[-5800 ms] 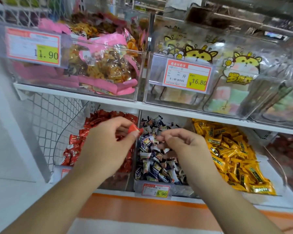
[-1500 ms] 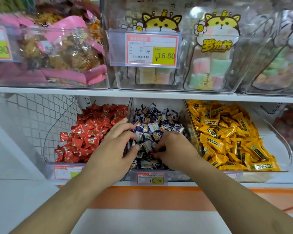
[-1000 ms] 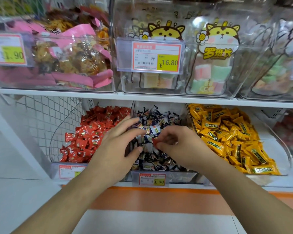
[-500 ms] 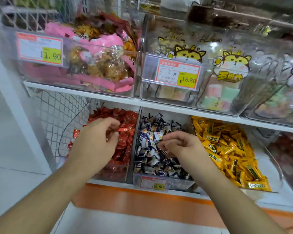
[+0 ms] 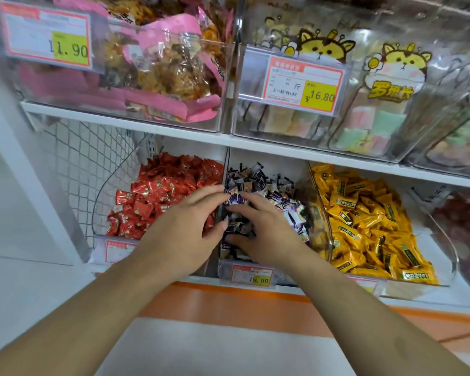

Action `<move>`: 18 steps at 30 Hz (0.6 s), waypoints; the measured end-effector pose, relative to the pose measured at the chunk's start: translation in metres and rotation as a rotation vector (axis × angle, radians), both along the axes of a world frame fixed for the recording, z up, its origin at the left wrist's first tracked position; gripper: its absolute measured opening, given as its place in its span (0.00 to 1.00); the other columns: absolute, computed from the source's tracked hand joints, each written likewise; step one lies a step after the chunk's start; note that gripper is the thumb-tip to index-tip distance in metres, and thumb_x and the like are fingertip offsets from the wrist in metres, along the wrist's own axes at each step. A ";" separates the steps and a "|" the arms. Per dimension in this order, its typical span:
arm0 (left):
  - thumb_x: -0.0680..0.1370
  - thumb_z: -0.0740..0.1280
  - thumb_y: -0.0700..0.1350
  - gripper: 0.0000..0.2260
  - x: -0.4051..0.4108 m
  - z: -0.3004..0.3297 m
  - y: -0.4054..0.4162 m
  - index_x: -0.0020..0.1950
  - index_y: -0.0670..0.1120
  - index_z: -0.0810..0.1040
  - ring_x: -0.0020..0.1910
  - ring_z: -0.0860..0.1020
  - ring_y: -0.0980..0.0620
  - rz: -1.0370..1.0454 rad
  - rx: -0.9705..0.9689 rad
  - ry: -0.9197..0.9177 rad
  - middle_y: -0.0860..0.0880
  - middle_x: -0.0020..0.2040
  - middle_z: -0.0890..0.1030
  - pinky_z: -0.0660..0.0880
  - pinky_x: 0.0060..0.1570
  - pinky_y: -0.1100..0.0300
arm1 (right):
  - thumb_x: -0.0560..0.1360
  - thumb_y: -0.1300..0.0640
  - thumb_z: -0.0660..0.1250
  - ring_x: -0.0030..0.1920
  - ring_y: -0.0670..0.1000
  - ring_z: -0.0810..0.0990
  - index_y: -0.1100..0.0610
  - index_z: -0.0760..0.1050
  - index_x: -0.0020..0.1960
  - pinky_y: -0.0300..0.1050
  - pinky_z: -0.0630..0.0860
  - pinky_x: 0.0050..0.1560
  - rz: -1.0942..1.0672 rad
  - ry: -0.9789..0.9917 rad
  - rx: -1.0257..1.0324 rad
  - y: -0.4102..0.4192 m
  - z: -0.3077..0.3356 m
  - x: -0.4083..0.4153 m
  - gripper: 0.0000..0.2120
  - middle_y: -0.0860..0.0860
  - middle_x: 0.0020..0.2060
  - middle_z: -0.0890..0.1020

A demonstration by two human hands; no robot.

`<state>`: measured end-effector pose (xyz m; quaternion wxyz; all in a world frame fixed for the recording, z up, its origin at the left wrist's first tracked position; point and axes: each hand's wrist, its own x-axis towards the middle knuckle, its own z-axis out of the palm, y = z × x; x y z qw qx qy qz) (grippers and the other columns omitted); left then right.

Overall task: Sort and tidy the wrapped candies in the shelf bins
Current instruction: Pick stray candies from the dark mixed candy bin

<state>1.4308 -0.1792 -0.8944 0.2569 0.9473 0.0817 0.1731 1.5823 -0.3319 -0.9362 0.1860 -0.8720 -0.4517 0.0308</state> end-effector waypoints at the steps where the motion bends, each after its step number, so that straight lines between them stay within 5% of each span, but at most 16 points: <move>1: 0.83 0.64 0.56 0.23 0.000 0.000 0.001 0.78 0.61 0.67 0.71 0.70 0.62 -0.004 0.000 -0.005 0.70 0.78 0.59 0.68 0.67 0.63 | 0.74 0.39 0.74 0.80 0.52 0.61 0.41 0.73 0.73 0.56 0.64 0.78 -0.003 -0.057 0.006 0.000 0.000 0.004 0.29 0.47 0.79 0.65; 10: 0.82 0.66 0.55 0.20 0.002 -0.005 0.005 0.74 0.61 0.71 0.69 0.71 0.63 -0.014 0.007 -0.024 0.70 0.76 0.62 0.68 0.66 0.64 | 0.79 0.52 0.72 0.55 0.57 0.81 0.55 0.86 0.51 0.55 0.83 0.51 -0.240 -0.222 0.083 -0.013 0.011 0.026 0.07 0.53 0.55 0.83; 13: 0.82 0.66 0.54 0.19 0.002 -0.006 0.005 0.73 0.60 0.72 0.70 0.71 0.62 -0.011 0.003 -0.026 0.69 0.76 0.63 0.67 0.65 0.65 | 0.80 0.55 0.71 0.55 0.57 0.82 0.55 0.85 0.57 0.48 0.79 0.56 -0.324 -0.202 0.129 -0.018 0.021 0.031 0.09 0.54 0.55 0.84; 18: 0.82 0.66 0.53 0.20 0.003 -0.006 0.003 0.74 0.59 0.72 0.70 0.70 0.62 -0.002 0.006 -0.016 0.68 0.76 0.63 0.66 0.66 0.66 | 0.79 0.57 0.70 0.67 0.53 0.76 0.52 0.78 0.69 0.45 0.70 0.68 -0.236 -0.148 0.143 -0.019 0.039 0.019 0.19 0.51 0.66 0.80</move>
